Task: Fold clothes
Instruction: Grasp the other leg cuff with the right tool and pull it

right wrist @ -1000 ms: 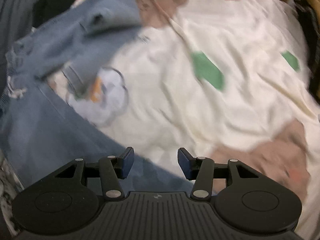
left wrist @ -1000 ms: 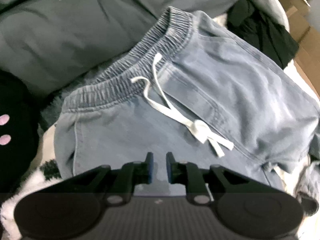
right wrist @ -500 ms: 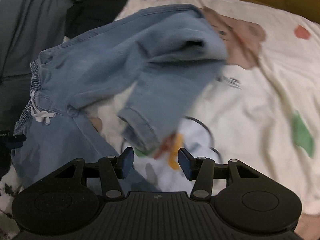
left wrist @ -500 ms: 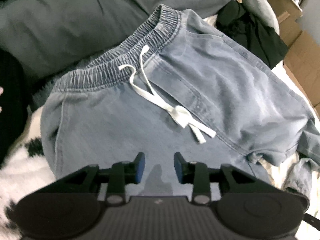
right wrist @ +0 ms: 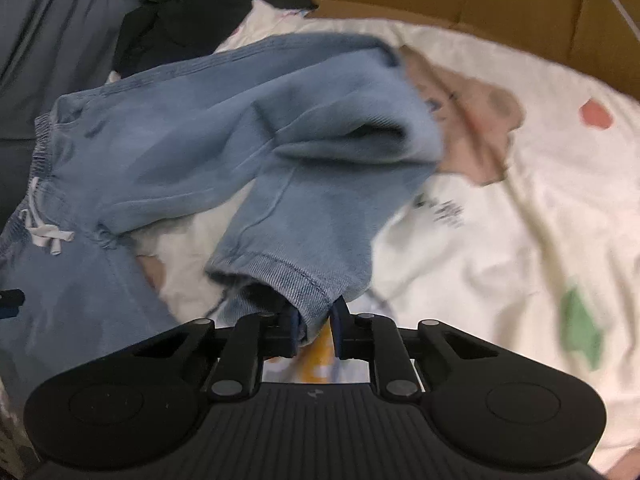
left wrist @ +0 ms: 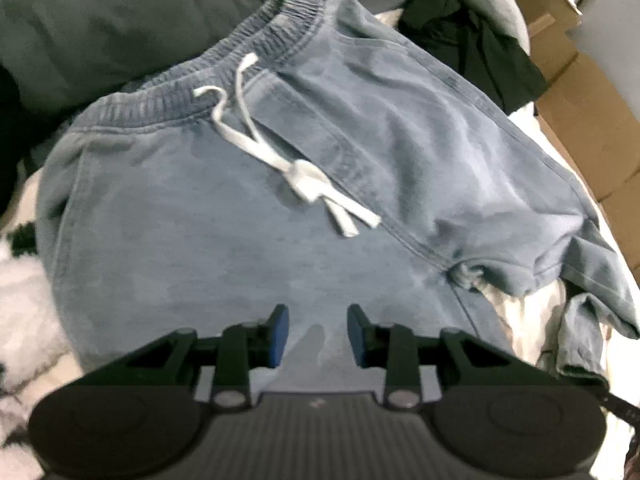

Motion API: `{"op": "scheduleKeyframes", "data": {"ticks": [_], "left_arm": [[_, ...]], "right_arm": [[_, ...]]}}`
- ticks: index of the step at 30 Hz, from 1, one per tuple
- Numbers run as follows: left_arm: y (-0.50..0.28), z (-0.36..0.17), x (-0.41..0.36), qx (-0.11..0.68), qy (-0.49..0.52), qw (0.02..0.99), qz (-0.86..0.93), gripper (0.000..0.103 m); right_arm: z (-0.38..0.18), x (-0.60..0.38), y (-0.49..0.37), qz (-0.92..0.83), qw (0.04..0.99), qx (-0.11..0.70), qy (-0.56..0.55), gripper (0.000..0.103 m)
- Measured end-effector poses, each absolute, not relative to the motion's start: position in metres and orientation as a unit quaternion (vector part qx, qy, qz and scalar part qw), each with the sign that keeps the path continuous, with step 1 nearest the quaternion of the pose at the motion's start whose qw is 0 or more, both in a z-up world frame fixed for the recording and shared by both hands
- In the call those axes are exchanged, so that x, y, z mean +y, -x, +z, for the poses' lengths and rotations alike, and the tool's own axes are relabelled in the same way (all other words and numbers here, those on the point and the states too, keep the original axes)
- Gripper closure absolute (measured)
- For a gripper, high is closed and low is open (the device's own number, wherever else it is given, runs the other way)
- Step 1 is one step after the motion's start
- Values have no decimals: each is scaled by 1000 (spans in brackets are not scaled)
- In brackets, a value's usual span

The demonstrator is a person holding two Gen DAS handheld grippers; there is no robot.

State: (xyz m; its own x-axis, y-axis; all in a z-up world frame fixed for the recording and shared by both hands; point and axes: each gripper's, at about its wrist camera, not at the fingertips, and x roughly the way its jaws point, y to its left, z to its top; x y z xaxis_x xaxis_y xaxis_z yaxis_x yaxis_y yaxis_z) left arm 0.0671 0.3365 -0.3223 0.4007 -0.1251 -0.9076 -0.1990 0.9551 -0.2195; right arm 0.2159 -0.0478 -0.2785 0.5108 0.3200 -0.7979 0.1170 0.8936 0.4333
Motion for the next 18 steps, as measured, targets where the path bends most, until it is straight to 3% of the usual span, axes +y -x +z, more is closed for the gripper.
{"op": "scheduleKeyframes", "data": {"ticks": [6,18], "left_arm": [[-75,-323,321,547,143,825,-3,69],[-69,-326,319,561,125,819,8,69]], "right_arm": [[-270,-106,-207,12,854,490,-176,96],[-257,-224,-223,-71,879,468,-59,98]]}}
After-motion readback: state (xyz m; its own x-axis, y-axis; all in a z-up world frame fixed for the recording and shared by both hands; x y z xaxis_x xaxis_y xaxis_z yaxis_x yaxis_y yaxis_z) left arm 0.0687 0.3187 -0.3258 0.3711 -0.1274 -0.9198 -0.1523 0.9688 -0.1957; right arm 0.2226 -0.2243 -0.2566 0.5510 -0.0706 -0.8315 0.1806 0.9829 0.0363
